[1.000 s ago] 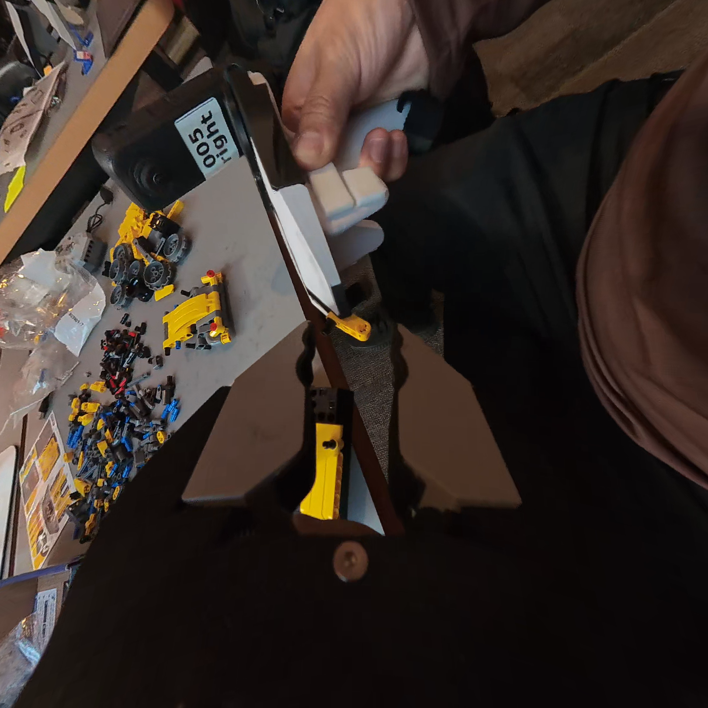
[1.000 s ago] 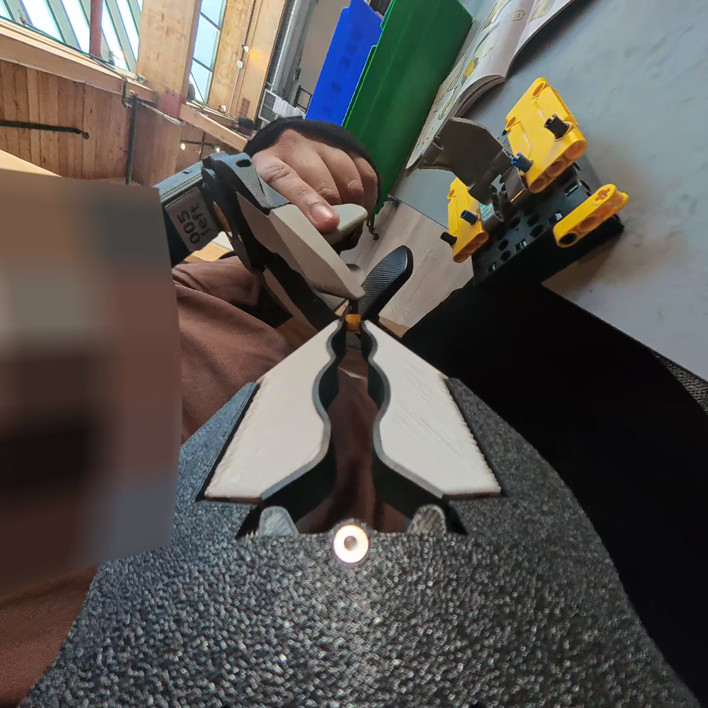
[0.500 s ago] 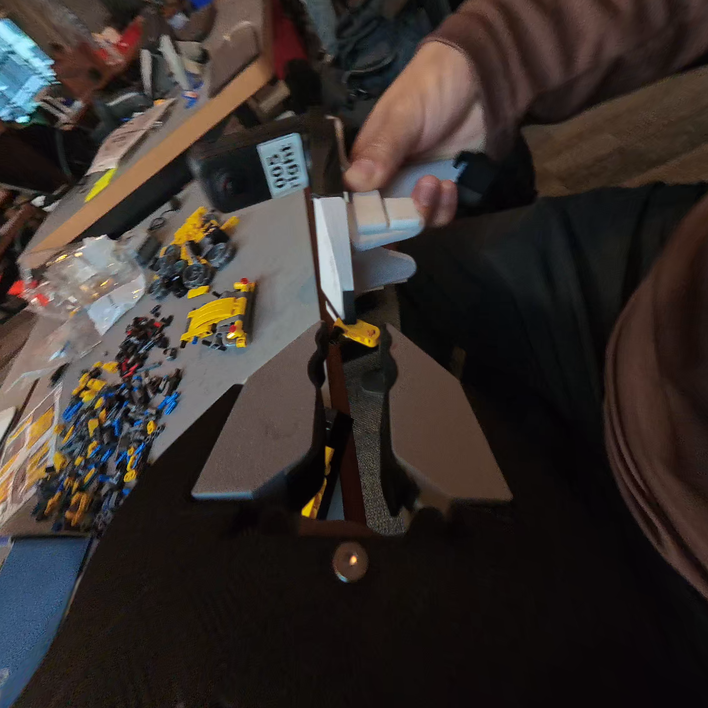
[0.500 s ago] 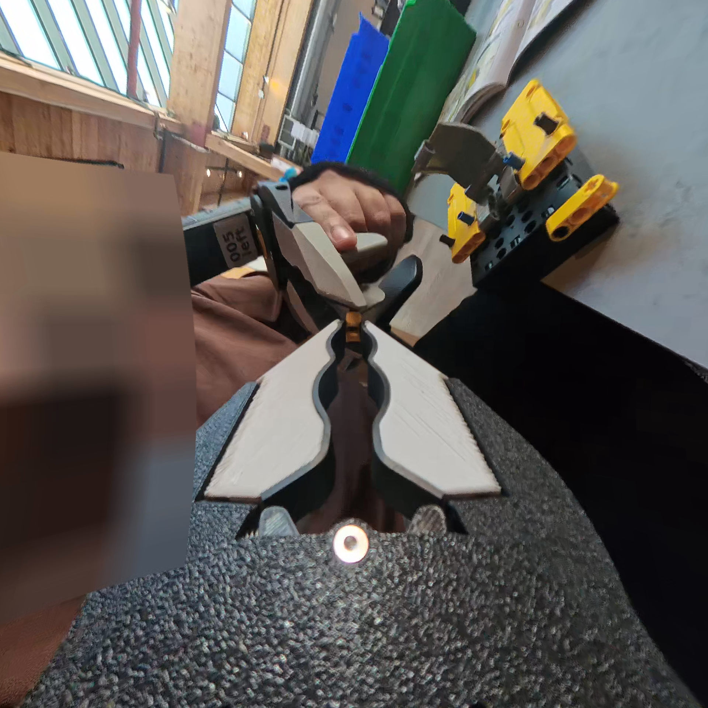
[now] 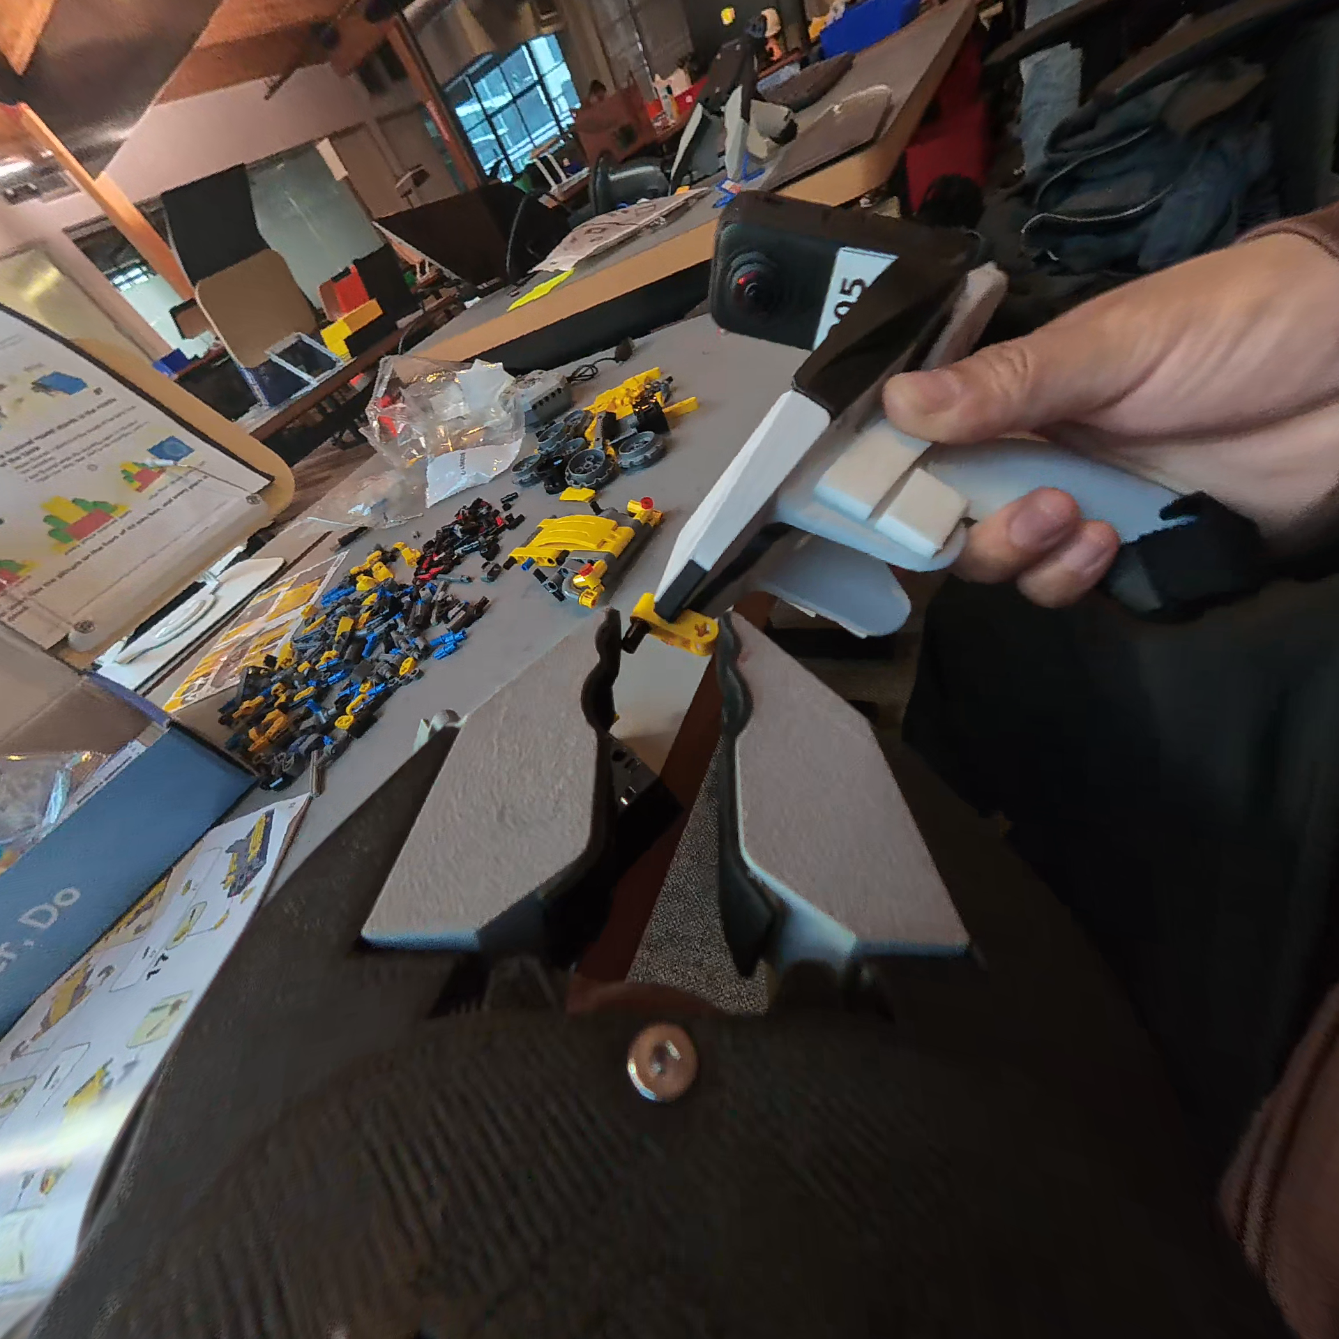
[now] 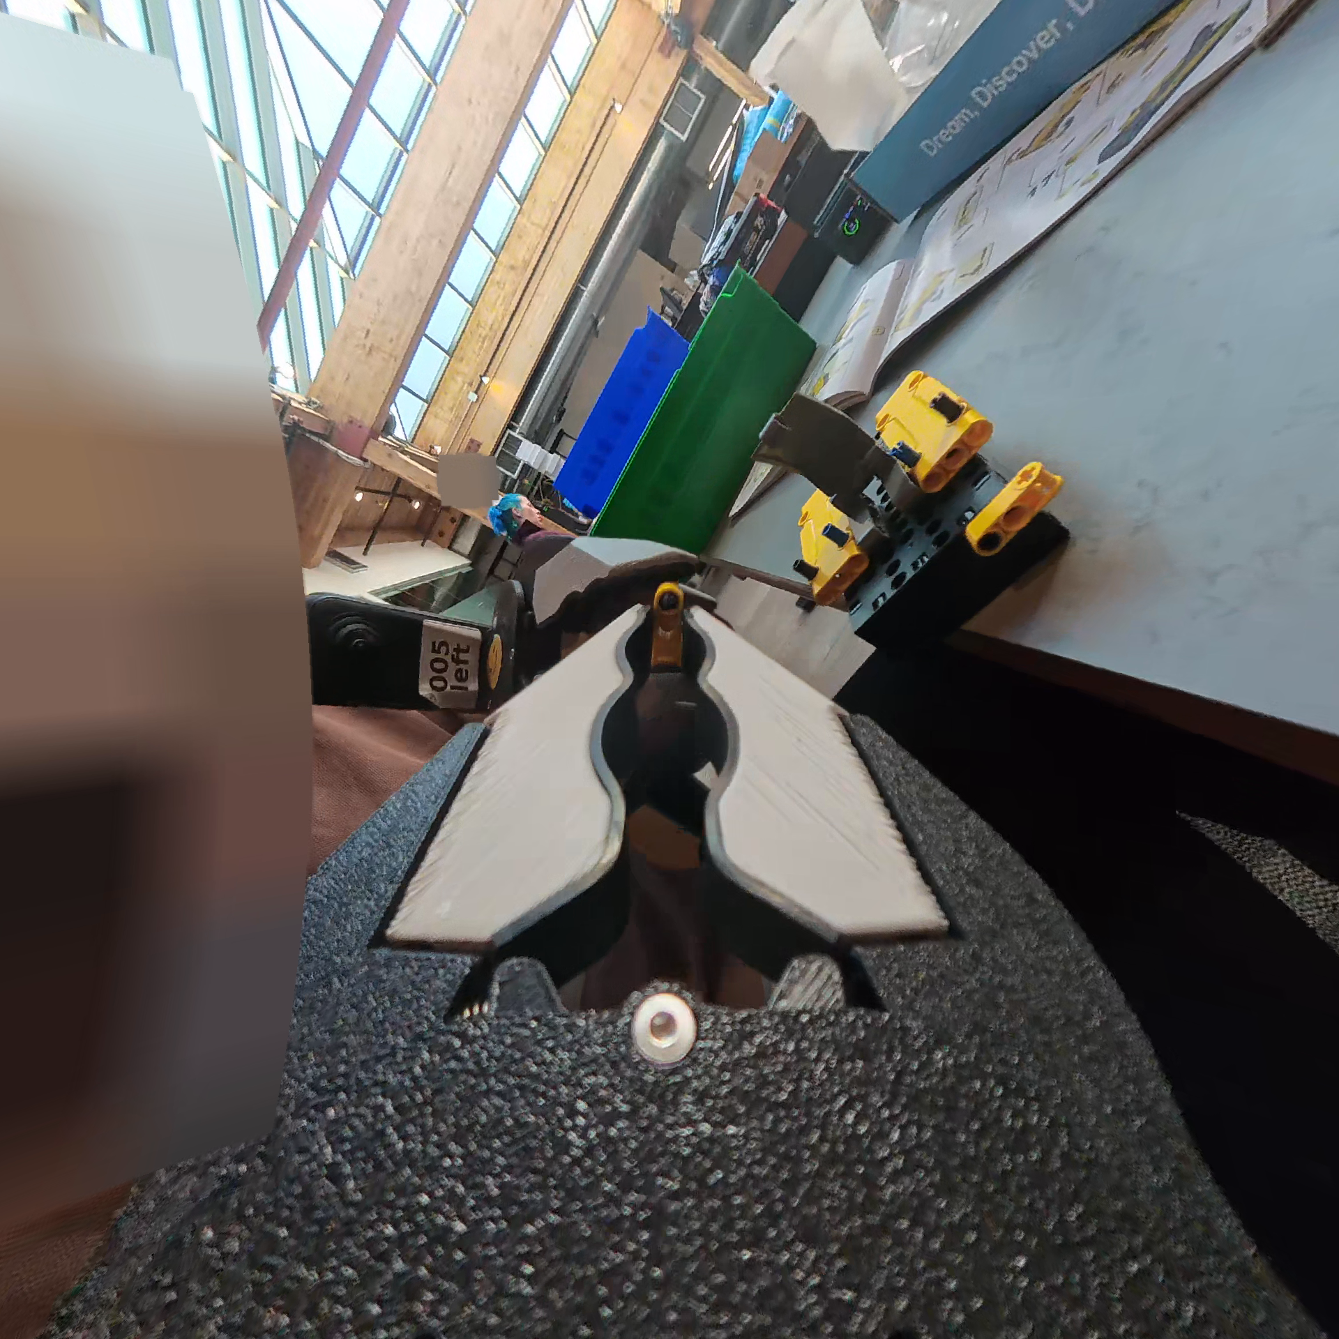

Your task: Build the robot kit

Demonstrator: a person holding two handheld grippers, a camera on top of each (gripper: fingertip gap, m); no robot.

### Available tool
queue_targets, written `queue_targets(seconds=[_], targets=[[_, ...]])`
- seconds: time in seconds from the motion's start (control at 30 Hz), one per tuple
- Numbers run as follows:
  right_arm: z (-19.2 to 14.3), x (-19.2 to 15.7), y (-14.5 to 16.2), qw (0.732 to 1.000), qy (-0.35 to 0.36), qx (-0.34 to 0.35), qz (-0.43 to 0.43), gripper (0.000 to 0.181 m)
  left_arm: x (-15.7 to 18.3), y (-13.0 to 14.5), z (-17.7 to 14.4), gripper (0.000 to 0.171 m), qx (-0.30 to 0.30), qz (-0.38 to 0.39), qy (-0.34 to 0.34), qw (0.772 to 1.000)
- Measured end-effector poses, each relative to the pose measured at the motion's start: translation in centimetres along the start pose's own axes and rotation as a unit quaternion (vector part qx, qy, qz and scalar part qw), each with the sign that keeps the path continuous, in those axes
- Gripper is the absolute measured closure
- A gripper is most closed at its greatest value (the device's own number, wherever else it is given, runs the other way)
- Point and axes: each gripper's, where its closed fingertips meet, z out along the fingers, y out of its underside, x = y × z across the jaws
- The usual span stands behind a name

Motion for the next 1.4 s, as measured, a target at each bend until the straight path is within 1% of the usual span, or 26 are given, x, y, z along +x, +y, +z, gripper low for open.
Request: queue_targets(seconds=[0.13,0.33,0.47,0.67,0.77,0.87,1.03,1.1,1.17,1.2,1.27,1.33,1.37,1.4], targets=[[0.0,-0.3,0.1,1.0,0.002,0.021,-0.015,0.177,0.0,-0.4,-0.1,0.148,0.011,-0.024,-0.024,0.999],[0.0,-0.6,0.5,1.0,0.005,0.013,-0.025,0.177,0.4,-0.7,-0.2,0.147,0.017,-0.013,-0.035,0.999],[-0.3,-0.8,0.0,0.999,-0.011,0.034,-0.013,0.175,0.4,-0.8,-0.2,0.147,0.017,-0.01,-0.043,0.999],[-0.5,-0.5,-0.2,0.999,0.004,0.039,-0.017,0.178,0.4,-0.5,-0.1,0.148,0.011,-0.019,-0.045,0.999],[-0.4,-0.3,0.1,0.999,0.003,0.035,-0.01,0.174,0.3,-0.6,0.0,0.147,0.011,-0.018,-0.047,0.999],[-0.4,-0.3,0.1,0.999,0.005,0.039,-0.013,0.178,0.3,-0.4,0.0,0.147,0.008,-0.019,-0.047,0.999],[-0.2,-0.3,0.0,0.999,0.012,0.04,-0.021,0.178,0.1,-0.3,0.0,0.148,0.006,-0.021,-0.052,0.998],[-0.2,-0.1,0.1,0.999,0.02,0.039,-0.025,0.178,0.2,-0.1,0.1,0.148,0.002,-0.023,-0.047,0.999],[-0.3,0.4,0.0,0.998,0.028,0.046,-0.02,0.178,0.3,0.2,0.0,0.148,-0.006,-0.026,-0.025,0.999],[-0.5,1.1,-0.1,0.998,0.036,0.059,-0.007,0.178,0.4,0.0,-0.3,0.146,-0.004,-0.025,0.001,1.0],[-0.7,2.7,0.3,0.996,0.043,0.075,0.03,0.178,0.0,-0.2,-1.0,0.116,-0.019,0.013,0.069,0.997],[-0.4,4.1,1.3,0.995,0.052,0.069,0.059,0.178,-2.1,1.0,-1.5,0.091,-0.08,0.059,0.136,0.986],[-0.2,4.7,1.6,0.994,0.06,0.068,0.065,0.178,-3.0,1.9,-1.8,0.076,-0.118,0.067,0.187,0.973],[-0.2,5.1,1.6,0.993,0.069,0.072,0.066,0.179,-4.4,2.5,-1.8,0.077,-0.144,0.068,0.216,0.963]])
